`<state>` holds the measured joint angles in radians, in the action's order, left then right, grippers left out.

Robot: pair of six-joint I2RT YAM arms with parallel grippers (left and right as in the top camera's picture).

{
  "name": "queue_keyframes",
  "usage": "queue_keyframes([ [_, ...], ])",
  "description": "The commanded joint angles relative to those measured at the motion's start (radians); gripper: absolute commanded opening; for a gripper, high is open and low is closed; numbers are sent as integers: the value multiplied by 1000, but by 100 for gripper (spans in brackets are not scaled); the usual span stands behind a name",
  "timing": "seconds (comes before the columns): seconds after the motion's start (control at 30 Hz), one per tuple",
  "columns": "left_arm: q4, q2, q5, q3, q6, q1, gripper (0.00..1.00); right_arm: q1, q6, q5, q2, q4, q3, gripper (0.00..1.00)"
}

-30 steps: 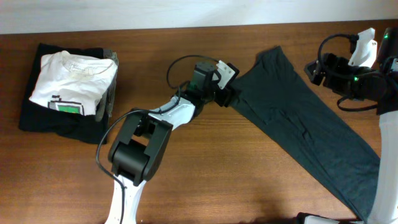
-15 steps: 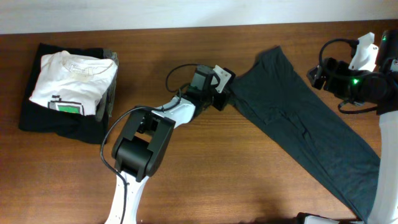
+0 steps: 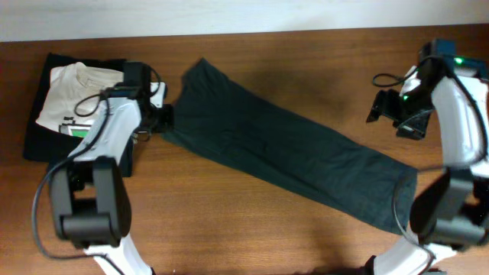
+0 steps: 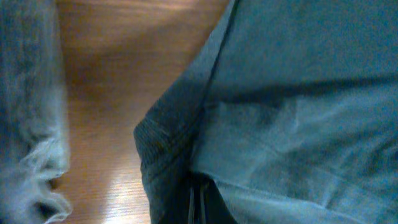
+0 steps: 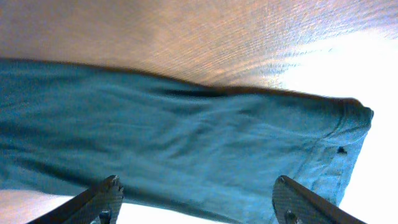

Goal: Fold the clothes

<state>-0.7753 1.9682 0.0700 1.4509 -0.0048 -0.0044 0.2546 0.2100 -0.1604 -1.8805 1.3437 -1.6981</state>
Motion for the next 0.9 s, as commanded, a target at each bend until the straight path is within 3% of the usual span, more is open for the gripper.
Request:
queue_keyframes([
  [0.0, -26, -171, -14, 0, 1, 27, 9, -1, 1, 40, -130, 30, 0, 79],
  [0.07, -27, -238, 5, 0, 1, 19, 34, -13, -23, 26, -172, 33, 22, 79],
  [0.13, -39, -268, 16, 0, 1, 7, 49, -26, -22, 28, -176, -6, 93, 73],
  [0.27, -83, -271, 16, 0, 1, 3, 68, -18, 56, 44, -176, -143, 256, 50],
  [0.3, -88, -271, 16, 0, 1, 2, 75, -17, 122, 82, -176, -225, 316, 38],
  [0.37, -98, -271, 16, 0, 1, 3, 78, -17, 216, 153, -177, -349, 391, 23],
  [0.53, -109, -271, 16, 0, 0, 2, 81, 23, 244, 222, -182, -785, 445, 19],
  [0.6, -112, -271, 20, 0, 0, 3, 82, 50, 233, 188, -181, -881, 416, 15],
  [0.67, -114, -271, 21, 0, 0, 2, 84, 73, 121, 75, -181, -902, 340, 16],
  [0.7, -120, -271, 30, 0, 0, 2, 87, 80, 62, 6, -178, -872, 299, 25],
  [0.77, -124, -270, 92, 0, 0, 2, 98, 93, -39, -137, -156, -717, 162, 56],
  [0.87, -122, -269, 110, -1, 1, 2, 99, 102, -50, -278, -101, -489, -4, 59],
])
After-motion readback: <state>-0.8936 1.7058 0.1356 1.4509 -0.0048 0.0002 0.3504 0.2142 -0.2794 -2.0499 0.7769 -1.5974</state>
